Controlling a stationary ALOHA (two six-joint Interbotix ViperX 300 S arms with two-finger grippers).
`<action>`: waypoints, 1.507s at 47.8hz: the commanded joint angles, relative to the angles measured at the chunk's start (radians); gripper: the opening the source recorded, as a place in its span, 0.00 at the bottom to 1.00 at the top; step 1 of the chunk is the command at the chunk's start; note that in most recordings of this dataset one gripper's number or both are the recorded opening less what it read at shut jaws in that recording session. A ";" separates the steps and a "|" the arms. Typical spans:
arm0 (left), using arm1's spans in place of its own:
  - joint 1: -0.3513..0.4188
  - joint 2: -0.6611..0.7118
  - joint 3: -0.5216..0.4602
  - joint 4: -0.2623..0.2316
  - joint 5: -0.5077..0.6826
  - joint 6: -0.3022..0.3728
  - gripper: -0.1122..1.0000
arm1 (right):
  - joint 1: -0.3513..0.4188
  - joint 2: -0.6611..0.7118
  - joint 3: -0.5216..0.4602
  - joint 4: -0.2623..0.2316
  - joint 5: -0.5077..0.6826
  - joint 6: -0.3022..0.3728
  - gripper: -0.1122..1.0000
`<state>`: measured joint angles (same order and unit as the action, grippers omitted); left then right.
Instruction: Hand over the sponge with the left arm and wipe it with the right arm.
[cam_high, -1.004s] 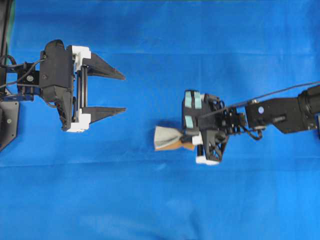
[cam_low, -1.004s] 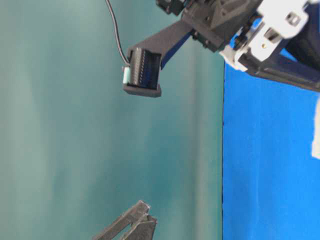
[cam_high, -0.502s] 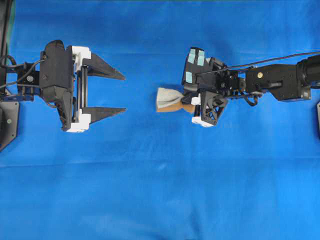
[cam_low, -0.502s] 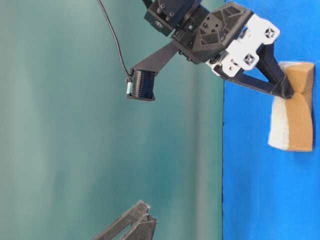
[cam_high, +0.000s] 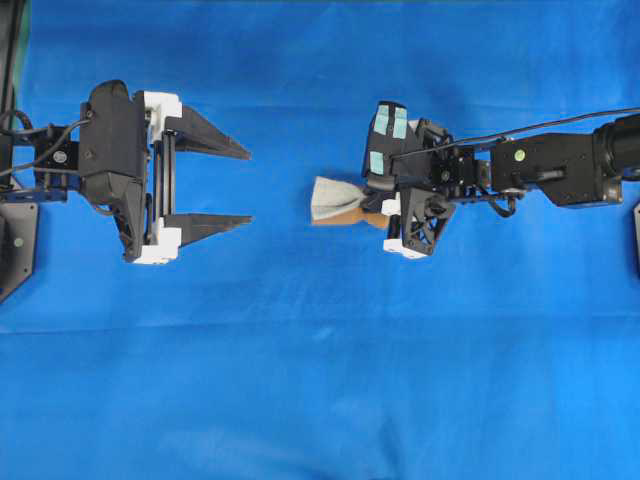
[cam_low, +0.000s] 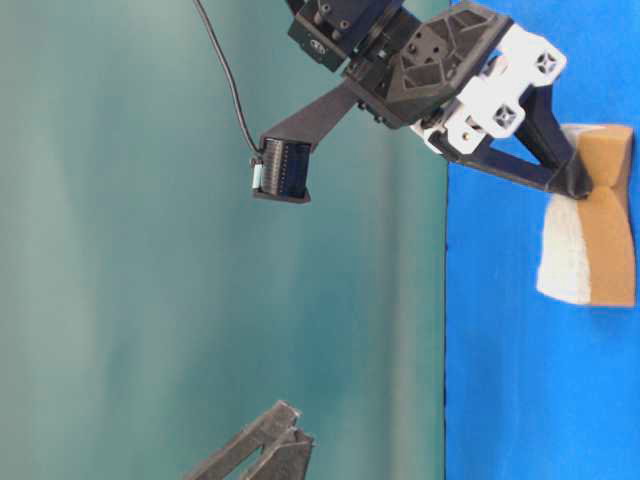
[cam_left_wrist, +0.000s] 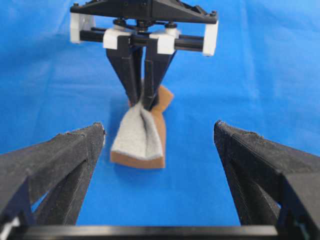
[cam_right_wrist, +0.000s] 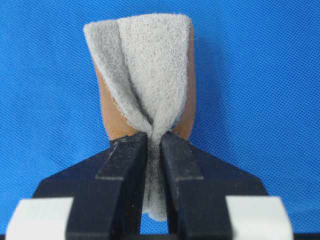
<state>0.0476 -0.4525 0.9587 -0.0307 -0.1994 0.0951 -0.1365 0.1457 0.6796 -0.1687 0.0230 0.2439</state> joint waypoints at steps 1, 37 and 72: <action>-0.002 -0.005 -0.017 0.002 -0.009 -0.002 0.90 | 0.000 -0.026 -0.014 -0.003 -0.006 -0.002 0.24; 0.000 -0.006 -0.015 0.000 -0.011 0.002 0.90 | 0.017 -0.046 -0.055 -0.002 0.051 0.006 0.77; 0.000 -0.005 -0.017 0.000 -0.011 0.000 0.90 | 0.055 -0.377 -0.020 -0.049 0.158 0.000 0.77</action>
<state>0.0476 -0.4525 0.9587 -0.0307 -0.1994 0.0966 -0.0828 -0.1994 0.6627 -0.2148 0.1887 0.2439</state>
